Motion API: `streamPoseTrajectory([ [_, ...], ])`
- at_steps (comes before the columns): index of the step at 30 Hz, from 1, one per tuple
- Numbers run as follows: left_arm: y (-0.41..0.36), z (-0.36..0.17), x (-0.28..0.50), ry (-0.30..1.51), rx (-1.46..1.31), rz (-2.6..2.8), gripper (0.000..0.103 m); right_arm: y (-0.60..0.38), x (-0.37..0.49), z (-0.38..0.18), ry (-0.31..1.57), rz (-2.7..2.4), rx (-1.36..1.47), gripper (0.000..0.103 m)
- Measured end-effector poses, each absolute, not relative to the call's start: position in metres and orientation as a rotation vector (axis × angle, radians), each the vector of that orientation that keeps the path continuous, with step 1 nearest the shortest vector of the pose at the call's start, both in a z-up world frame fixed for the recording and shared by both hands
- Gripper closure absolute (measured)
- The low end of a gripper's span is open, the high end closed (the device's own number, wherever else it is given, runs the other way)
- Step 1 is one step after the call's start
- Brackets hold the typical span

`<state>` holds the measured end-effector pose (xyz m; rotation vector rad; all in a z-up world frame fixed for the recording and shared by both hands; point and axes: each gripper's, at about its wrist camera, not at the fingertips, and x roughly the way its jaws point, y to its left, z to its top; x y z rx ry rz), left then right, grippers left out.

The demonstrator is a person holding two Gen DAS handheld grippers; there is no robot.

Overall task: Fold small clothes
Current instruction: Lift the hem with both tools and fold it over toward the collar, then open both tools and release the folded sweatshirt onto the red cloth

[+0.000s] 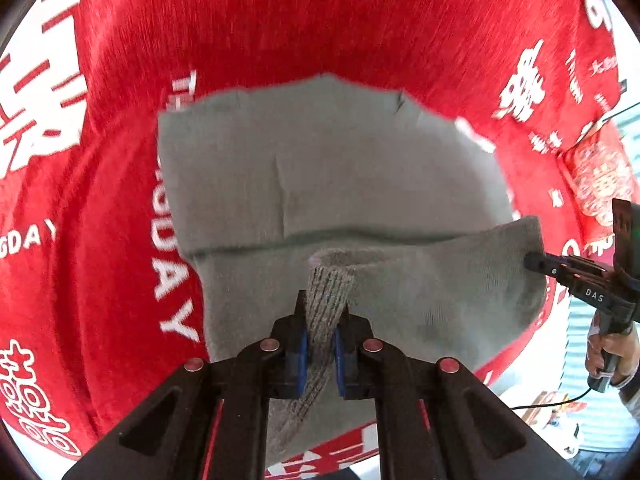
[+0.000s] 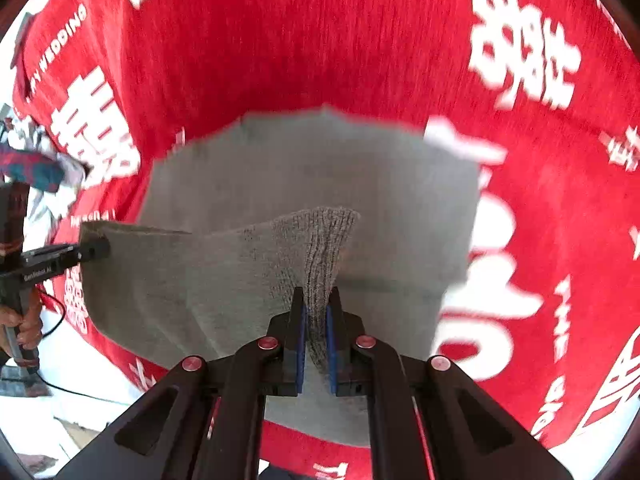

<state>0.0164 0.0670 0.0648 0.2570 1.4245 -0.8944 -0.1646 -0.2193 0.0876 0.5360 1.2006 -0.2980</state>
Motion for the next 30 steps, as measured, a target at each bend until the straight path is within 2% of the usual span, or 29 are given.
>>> streamPoseTrajectory([
  [4,0.055,0.092,0.039,1.342,0.218,-0.923,0.092,-0.251,-0.131,0.106,1.137,-0.319,0.502,0.093],
  [9,0.014,0.104,0.090,1.216,0.209,-0.910,0.092,-0.299,-0.075,0.068,1.135,-0.346,0.526,0.093],
  [17,-0.041,0.013,0.147,1.230,0.297,-0.723,0.092,-0.334,-0.042,-0.044,1.270,-0.400,0.599,0.093],
  [21,-0.040,-0.025,0.157,1.269,0.307,-0.652,0.092,-0.338,-0.046,-0.054,1.228,-0.418,0.651,0.093],
  [25,-0.038,-0.030,0.159,1.255,0.347,-0.618,0.091,-0.337,-0.045,-0.046,1.239,-0.456,0.610,0.093],
  [26,-0.037,-0.029,0.160,1.264,0.342,-0.613,0.091,-0.337,-0.044,-0.042,1.242,-0.480,0.582,0.090],
  [27,-0.037,-0.027,0.162,1.273,0.338,-0.602,0.091,-0.337,-0.044,-0.039,1.246,-0.512,0.550,0.070],
  [29,-0.034,-0.020,0.166,1.276,0.340,-0.575,0.091,-0.340,-0.048,-0.032,1.251,-0.592,0.500,0.049],
  [30,-0.032,-0.015,0.166,1.272,0.352,-0.559,0.091,-0.344,-0.052,-0.028,1.240,-0.598,0.529,0.049],
])
